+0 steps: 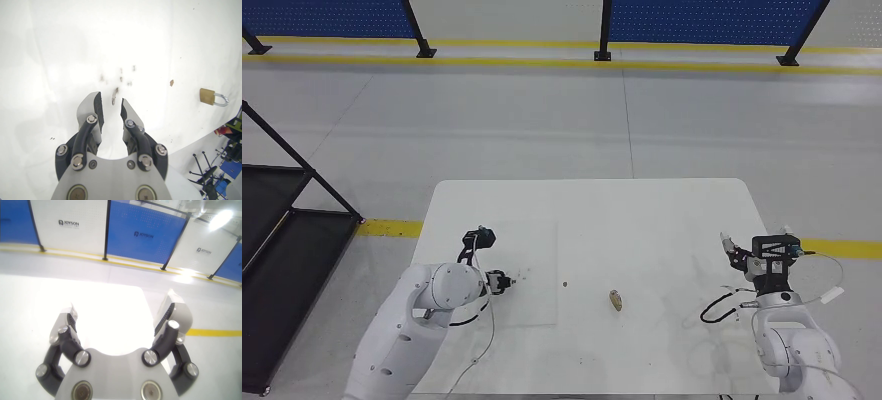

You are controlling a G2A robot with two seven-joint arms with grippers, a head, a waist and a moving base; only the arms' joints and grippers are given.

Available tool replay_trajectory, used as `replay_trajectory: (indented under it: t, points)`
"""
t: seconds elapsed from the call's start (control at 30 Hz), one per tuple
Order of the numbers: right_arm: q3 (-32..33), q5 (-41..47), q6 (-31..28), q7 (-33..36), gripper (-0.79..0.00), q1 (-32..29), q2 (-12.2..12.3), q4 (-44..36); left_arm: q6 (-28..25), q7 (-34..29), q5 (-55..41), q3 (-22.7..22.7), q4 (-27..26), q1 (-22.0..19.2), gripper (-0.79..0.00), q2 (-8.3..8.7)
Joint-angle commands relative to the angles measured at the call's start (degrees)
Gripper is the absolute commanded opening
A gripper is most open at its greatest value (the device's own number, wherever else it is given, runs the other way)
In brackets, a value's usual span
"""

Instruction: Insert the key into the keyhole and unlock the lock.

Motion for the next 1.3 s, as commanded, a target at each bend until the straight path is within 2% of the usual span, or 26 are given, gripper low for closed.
replay_trajectory:
  t: [0.0, 0.4, 0.5, 0.57, 0.7, 1.03, 1.17, 1.27]
  points:
    - [0.0, 0.0, 0.0, 0.0, 0.0, 0.0, 0.0, 0.0, 0.1, 0.0, -0.1, 0.3, 0.3, -0.3, -0.594, 0.01]
    - [0.0, 0.0, 0.0, 0.0, 0.0, 0.0, 0.0, 0.0, 0.7, -0.1, -0.6, 1.4, 2.0, -1.9, -0.628, 0.13]
    - [0.0, 0.0, 0.0, 0.0, 0.0, 0.0, 0.0, 0.0, 0.7, -0.2, -0.9, 1.7, 2.5, -2.3, -0.699, 0.16]
    - [0.0, 0.0, 0.0, 0.0, 0.0, 0.0, 0.0, 0.0, 0.6, -0.3, -1.0, 1.8, 2.8, -2.6, -0.776, 0.2]
    - [0.0, 0.0, 0.0, 0.0, 0.0, 0.0, 0.0, 0.0, 0.6, -0.5, -1.1, 2.0, 2.7, -2.8, -0.785, 0.3]
    - [0.0, 0.0, 0.0, 0.0, 0.0, 0.0, 0.0, 0.0, -0.2, -3.0, 0.9, -0.4, -5.2, -0.6, -0.785, 1.13]
    - [0.0, 0.0, 0.0, 0.0, 0.0, 0.0, 0.0, 0.0, -1.2, -1.7, -4.7, -3.3, -8.4, 1.6, -0.785, 1.24]
    - [0.0, 0.0, 0.0, 0.0, 0.0, 0.0, 0.0, 0.0, -4.2, -1.2, -12.3, -6.7, -9.5, 3.3, -0.785, 1.35]
